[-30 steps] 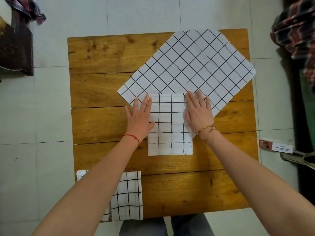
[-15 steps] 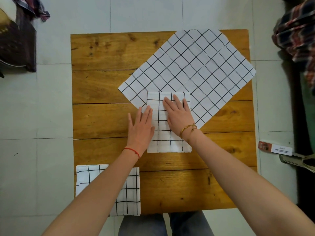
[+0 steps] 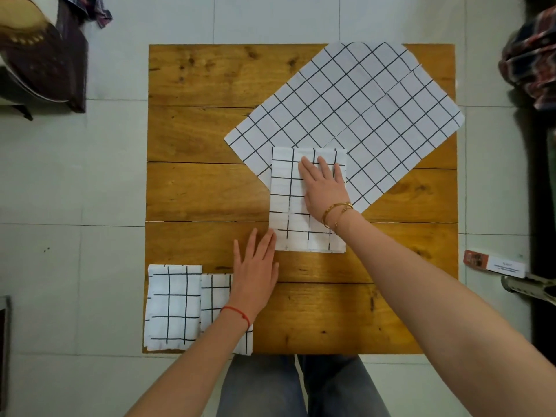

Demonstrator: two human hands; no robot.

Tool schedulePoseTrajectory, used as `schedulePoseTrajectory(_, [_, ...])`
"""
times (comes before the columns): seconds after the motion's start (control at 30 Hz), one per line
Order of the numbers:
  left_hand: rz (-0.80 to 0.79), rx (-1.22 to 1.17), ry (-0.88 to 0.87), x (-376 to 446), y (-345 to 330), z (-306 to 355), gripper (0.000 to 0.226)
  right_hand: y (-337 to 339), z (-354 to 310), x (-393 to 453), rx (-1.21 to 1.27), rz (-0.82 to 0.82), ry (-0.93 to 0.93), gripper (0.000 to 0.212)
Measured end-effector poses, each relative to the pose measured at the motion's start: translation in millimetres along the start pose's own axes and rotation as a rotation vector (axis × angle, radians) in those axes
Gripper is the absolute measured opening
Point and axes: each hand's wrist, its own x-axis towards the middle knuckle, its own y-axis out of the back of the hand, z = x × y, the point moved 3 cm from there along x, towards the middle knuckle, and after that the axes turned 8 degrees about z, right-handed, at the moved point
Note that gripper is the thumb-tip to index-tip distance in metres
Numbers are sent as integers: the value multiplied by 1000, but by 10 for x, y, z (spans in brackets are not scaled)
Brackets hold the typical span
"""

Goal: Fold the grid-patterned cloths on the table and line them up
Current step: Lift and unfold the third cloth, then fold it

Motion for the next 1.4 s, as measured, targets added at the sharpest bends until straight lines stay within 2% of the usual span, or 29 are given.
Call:
schedulePoseTrajectory(0.17, [44,-46,34,-123,-10,78,54,30,26,21,12,-3,23,62])
schedulePoseTrajectory(0.23, [101,-105,45,-107,25,97,48,56,53,16,102,87,28,58])
schedulePoseTrajectory(0.3, [174,-204,86,-28,111,100,41,121,123,-22,217,266,1,52])
schedulePoseTrajectory(0.37, [242,-306,159,125,203,84,38,184,260,-92,334,431,-112,40])
schedulePoseTrajectory(0.43, [281,-411,243,318,272,60,37,190,440,-193,453,502,-331,25])
schedulePoseTrajectory(0.53, [302,-578,385,593,345,19,34,87,667,-372,645,456,-675,8])
schedulePoseTrajectory(0.63, [299,-691,513,782,390,-1,33,-67,764,-541,710,371,-780,9])
schedulePoseTrajectory(0.87, [271,-782,684,979,376,-25,22,-235,728,-611,872,281,-801,15])
schedulePoseTrajectory(1.13, [277,-870,679,1041,455,0,11,-215,651,-553,890,271,-785,12])
schedulePoseTrajectory(1.3, [196,-1047,703,1020,498,-28,28,-165,655,-606,1078,309,-796,13])
schedulePoseTrajectory(1.4, [130,-1046,673,990,541,-72,34,-110,691,-649,1239,342,-813,12])
